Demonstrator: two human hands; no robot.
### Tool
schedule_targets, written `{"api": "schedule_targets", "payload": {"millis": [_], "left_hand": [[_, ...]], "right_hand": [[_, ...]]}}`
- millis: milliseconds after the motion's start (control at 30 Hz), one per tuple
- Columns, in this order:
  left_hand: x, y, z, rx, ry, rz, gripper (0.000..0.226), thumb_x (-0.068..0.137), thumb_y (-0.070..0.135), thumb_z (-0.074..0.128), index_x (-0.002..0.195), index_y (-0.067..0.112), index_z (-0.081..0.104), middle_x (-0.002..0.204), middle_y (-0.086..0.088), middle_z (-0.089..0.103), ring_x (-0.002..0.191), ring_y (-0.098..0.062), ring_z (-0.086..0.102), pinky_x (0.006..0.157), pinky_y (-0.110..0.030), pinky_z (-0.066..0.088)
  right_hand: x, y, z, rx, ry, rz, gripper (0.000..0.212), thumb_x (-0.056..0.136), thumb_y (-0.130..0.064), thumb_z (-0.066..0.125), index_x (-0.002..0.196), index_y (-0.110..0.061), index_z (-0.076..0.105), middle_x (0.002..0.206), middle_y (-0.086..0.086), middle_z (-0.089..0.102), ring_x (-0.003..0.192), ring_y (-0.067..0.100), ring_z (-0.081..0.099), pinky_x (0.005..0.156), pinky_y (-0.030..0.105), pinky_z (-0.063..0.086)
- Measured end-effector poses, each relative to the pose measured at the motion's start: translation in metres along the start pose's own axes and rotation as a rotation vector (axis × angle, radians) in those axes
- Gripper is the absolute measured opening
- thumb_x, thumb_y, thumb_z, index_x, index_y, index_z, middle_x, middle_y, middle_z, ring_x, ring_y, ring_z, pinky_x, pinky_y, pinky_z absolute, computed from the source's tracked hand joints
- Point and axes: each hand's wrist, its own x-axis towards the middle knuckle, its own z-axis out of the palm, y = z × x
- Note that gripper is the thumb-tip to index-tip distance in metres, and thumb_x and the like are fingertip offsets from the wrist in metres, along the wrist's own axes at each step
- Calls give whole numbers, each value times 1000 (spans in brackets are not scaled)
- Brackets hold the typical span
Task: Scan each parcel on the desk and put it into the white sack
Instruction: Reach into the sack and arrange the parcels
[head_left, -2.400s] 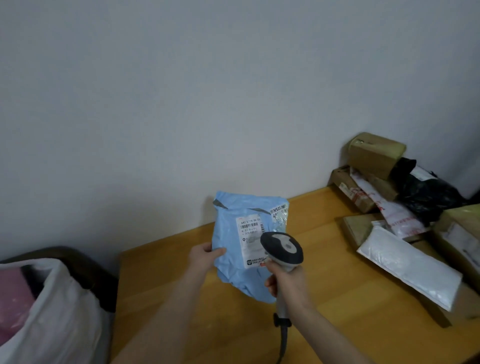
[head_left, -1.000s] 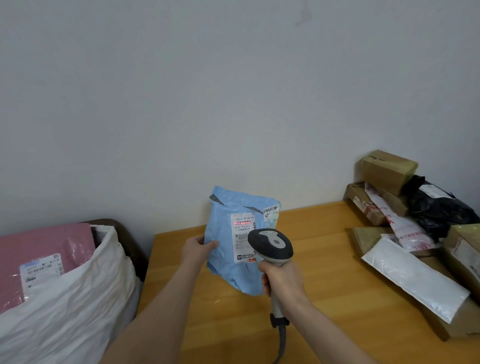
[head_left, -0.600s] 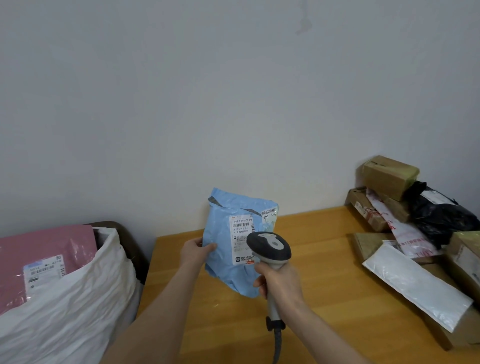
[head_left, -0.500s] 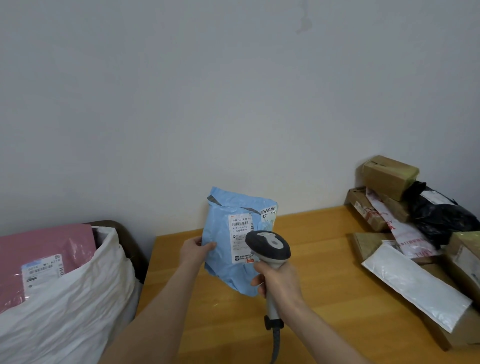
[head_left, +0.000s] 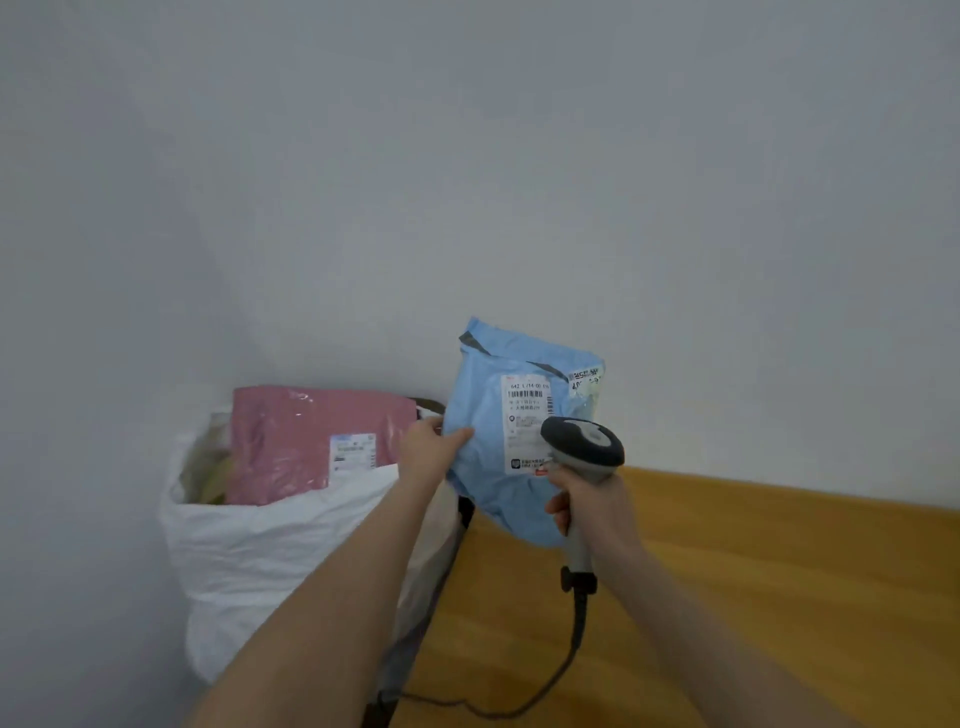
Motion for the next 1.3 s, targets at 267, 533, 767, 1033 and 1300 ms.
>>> {"api": "schedule_targets", "payload": {"millis": [267,533,767,1033,1300], "left_hand": [[59,-53,-159,5,211,23,37,80,26,70,112,8,68,104,-8,71,96,-25,66,82,-37,53],[164,-151,-306,80,304,8,52,87,32,62,137,27,47,120,-10,61,107,-31,59,94,-41,49],[213,-224,-319,562,6,-83,45,98,34,44,136,11,45,135,-19,51,120,-34,50,99,-37,42],[225,-220,-268,620,-433,81,86,84,65,52,152,34,8,156,-13,22,142,-32,25,115,-45,24],[238,-283,-278,883,-578,-68,70,89,70,29,150,39,16,158,-15,13,144,-38,14,116,-51,13]], "right_hand": [[14,-8,144,-9,-53,-31,12,84,-6,63,77,3,64,59,15,63,48,22,51,53,32,45],[41,-2,333,-98,-103,-120,14,85,-12,67,74,-5,63,55,5,60,43,11,51,44,21,44],[67,18,405,-148,-74,-39,16,76,-19,76,70,-11,63,68,11,60,62,23,55,64,38,48],[103,14,416,-89,-105,47,29,60,-25,83,80,-11,68,70,8,65,68,26,59,74,42,53],[126,21,432,-129,-127,42,24,77,-11,76,94,1,66,81,13,65,74,23,59,71,38,51]]}}
